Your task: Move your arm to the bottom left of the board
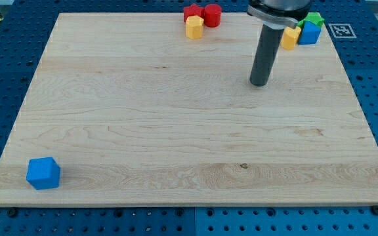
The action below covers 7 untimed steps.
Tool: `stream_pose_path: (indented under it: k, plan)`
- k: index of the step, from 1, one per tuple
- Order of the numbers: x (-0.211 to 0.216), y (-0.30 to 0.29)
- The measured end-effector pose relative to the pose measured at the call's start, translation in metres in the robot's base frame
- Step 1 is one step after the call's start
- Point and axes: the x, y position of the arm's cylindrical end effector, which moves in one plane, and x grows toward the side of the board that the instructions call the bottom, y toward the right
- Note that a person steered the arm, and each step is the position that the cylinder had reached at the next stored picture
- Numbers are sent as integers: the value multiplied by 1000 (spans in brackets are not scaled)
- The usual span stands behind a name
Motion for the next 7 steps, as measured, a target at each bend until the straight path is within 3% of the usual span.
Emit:
stream_pose_path:
  k: [2, 5, 6, 7]
  plan:
    - [-7, -121]
    - [1, -368]
    - [19, -418]
    - [41, -418]
